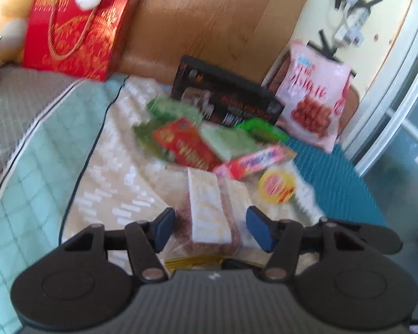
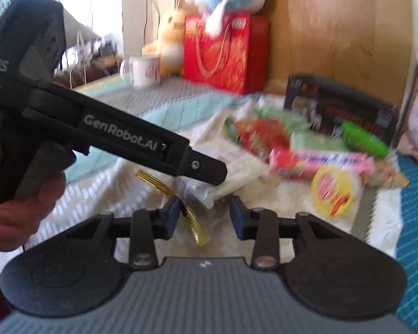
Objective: Organize snacks
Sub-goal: 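Carry the bread bag over the black box and open the left tool, then move the left tool back to the pile toward the pink UHA box, then grasp the pink UHA candy box with the left tool, then lower the pink box into the black box and open the left tool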
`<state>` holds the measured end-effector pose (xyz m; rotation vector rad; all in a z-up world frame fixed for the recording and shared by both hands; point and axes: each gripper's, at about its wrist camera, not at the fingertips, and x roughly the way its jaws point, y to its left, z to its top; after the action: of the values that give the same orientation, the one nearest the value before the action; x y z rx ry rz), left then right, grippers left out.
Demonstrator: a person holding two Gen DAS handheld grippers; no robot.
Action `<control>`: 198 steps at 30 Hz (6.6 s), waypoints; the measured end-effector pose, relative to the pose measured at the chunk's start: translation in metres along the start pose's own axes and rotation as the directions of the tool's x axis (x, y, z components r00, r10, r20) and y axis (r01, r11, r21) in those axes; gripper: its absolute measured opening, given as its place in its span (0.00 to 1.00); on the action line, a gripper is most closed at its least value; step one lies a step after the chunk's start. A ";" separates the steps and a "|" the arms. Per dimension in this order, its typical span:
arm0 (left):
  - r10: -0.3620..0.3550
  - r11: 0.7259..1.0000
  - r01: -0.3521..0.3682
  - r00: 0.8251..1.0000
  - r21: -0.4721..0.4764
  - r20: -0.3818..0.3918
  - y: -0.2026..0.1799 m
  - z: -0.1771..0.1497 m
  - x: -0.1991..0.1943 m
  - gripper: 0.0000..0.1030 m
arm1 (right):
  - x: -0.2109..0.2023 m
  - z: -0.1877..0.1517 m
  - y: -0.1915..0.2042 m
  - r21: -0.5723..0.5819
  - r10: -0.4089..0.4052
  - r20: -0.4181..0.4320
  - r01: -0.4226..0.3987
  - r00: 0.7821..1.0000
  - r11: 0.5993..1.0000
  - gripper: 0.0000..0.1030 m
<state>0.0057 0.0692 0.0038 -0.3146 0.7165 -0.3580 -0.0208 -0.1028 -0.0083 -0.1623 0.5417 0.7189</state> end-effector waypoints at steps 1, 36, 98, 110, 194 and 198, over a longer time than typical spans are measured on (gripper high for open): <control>-0.011 1.000 0.011 1.000 -0.006 0.012 -0.002 0.008 -0.002 0.54 | -0.005 0.006 -0.004 0.004 -0.006 0.029 0.006 1.000 1.000 0.39; 0.043 0.981 -0.024 0.994 -0.190 0.096 0.035 0.124 0.093 0.58 | 0.033 0.053 -0.214 0.480 -0.180 0.040 0.139 0.983 0.866 0.45; 0.181 0.980 -0.180 0.983 0.082 -0.004 -0.020 -0.053 -0.021 0.64 | -0.043 -0.047 -0.089 0.464 -0.146 0.053 0.105 0.988 0.880 0.49; 0.247 0.965 -0.246 0.969 0.090 0.002 -0.012 -0.052 -0.018 0.64 | -0.041 -0.044 -0.094 0.492 -0.099 0.059 0.058 0.993 0.869 0.52; 0.030 0.998 -0.035 0.996 0.057 0.084 -0.032 0.176 0.127 0.34 | 0.047 0.116 -0.173 0.172 -0.315 0.100 0.296 0.944 0.940 0.33; 0.049 0.998 -0.051 0.998 0.025 0.050 -0.024 0.179 0.154 0.38 | 0.069 0.112 -0.183 0.144 -0.345 0.063 0.334 0.936 0.932 0.43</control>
<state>0.2310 0.0106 0.0520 -0.2794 0.6692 -0.3110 0.1895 -0.1632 0.0432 -0.0971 0.4599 0.3485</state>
